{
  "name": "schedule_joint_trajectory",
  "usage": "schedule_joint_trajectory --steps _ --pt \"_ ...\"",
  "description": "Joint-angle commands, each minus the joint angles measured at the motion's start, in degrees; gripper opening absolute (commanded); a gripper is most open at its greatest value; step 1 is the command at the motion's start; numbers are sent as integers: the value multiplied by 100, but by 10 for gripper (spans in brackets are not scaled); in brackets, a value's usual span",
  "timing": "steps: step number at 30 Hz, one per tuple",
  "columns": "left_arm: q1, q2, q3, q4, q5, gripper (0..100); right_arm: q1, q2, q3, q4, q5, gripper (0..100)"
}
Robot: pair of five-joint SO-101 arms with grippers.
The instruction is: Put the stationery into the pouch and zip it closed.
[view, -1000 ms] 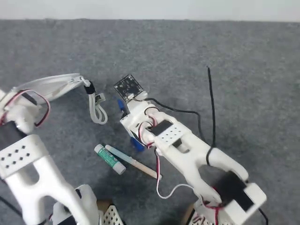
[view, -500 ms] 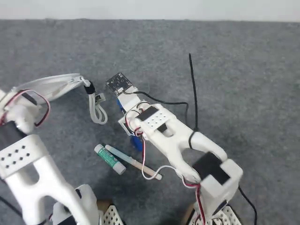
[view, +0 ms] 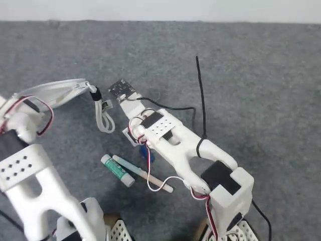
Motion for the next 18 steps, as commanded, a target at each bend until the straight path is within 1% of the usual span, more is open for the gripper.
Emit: schedule_joint_trajectory --steps 1,4,12,18 --pt "-9 -220 -66 -211 53 10 -31 -101 -651 488 -501 131" --pt "-9 -220 -66 -211 44 10 -40 -48 -800 558 -589 131" --pt "-9 -220 -66 -211 44 10 -40 426 -835 31 -571 127" --pt "-9 -220 31 -299 44 10 -31 787 -1222 312 -571 126"
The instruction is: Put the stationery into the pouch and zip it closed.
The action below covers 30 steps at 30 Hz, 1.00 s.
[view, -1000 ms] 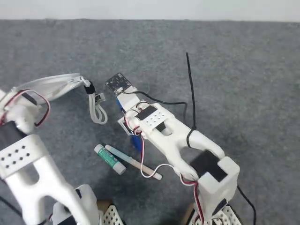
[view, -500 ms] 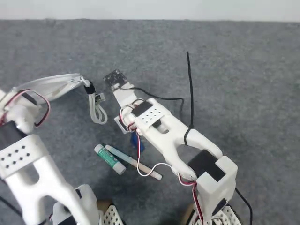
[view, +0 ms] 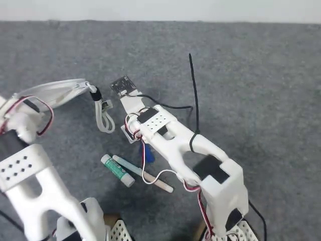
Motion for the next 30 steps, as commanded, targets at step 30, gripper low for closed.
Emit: schedule_joint_trajectory --steps 30 --pt "9 -255 84 -422 44 10 -66 -347 -1204 3081 316 94"
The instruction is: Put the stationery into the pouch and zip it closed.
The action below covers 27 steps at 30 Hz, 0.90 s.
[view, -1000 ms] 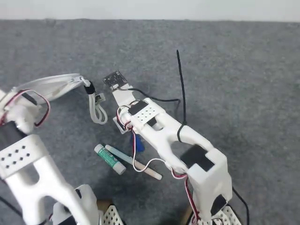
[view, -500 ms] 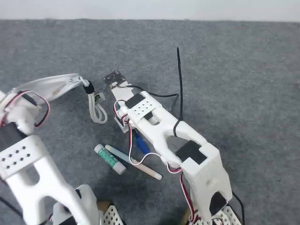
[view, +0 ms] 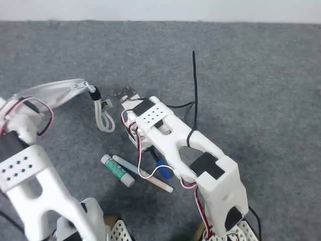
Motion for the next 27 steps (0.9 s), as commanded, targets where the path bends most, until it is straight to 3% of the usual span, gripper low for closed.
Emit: schedule_joint_trajectory --steps 1,4,10,27 --pt "26 -246 -92 -193 44 10 -101 -620 -202 127 70 125" --pt "26 -246 -92 -193 44 10 -224 -629 -202 127 35 174" --pt "26 -246 -101 -167 44 10 -497 -602 -211 -233 26 140" --pt "26 -246 -84 -158 44 10 -180 -92 -149 -1314 35 126"
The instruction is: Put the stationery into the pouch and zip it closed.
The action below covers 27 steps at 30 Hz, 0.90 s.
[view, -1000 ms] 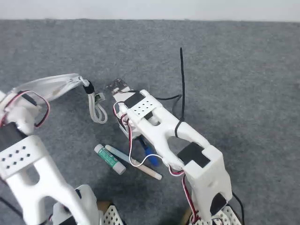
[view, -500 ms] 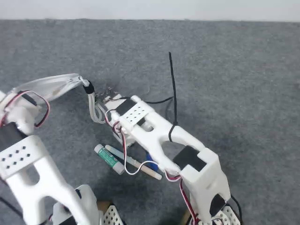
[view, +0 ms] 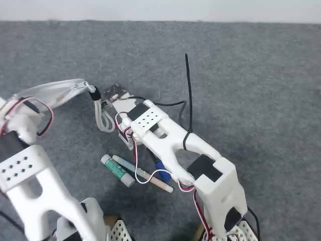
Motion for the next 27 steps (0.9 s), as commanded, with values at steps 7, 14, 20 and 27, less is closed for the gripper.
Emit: schedule_joint_trajectory --steps 7,14,20,27 --pt "26 -246 -75 -149 44 10 75 13 -158 -251 70 2" --pt "26 -246 -75 -149 44 10 75 13 -158 -198 70 16" --pt "35 -246 -75 -149 44 10 48 -198 -158 180 70 17" --pt "396 -246 -154 62 -141 10 84 -1174 -132 690 70 17"
